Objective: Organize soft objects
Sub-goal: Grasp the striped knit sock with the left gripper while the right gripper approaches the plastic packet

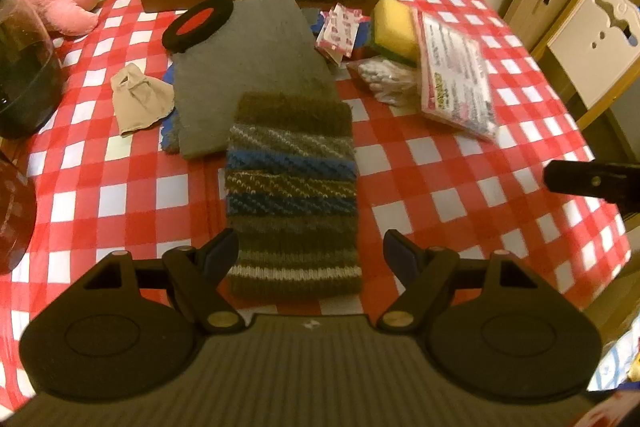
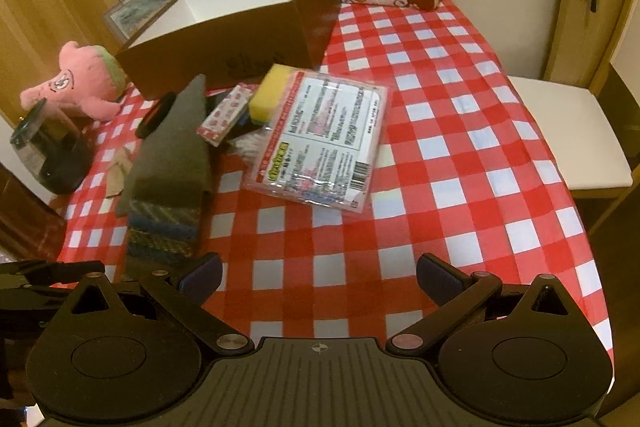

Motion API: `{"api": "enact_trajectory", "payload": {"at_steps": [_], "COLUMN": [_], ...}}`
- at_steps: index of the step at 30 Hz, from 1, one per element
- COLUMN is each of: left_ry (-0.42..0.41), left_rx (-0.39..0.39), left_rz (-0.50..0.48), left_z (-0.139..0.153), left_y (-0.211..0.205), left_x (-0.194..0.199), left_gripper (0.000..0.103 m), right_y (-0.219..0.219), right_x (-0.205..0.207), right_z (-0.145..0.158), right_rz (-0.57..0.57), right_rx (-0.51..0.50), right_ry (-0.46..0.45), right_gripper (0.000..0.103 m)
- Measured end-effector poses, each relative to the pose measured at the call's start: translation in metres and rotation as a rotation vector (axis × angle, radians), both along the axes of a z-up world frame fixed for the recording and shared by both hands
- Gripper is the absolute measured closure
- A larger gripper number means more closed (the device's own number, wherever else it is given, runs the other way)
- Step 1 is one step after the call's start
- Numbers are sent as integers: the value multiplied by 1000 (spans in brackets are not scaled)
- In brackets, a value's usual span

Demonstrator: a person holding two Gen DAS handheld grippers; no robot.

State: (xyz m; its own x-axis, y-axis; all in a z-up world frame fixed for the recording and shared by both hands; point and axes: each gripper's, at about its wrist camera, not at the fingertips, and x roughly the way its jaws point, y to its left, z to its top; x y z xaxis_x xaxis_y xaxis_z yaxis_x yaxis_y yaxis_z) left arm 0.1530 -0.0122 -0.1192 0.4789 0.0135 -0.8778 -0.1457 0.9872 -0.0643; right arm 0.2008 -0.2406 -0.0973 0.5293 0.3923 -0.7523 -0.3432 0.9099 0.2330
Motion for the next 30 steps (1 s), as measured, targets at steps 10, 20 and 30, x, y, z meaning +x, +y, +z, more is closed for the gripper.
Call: {"api": "enact_trajectory", "payload": {"at_steps": [10, 20, 30], "left_ry": [42, 34, -30], "left_rx": [53, 56, 4], "left_rz": [14, 8, -71], "left_z": [-26, -36, -36], "left_y": [-1, 7, 12], "left_x": [22, 34, 30], "left_gripper": [25, 21, 61], "right_y": [-11, -17, -15], "right_x": [17, 22, 19], "right_z": [-11, -17, -16], "right_rz": [-23, -52, -80], "right_rx": [-11, -13, -11], "right_ry": [40, 69, 77], "right_gripper": [0, 0, 0]}}
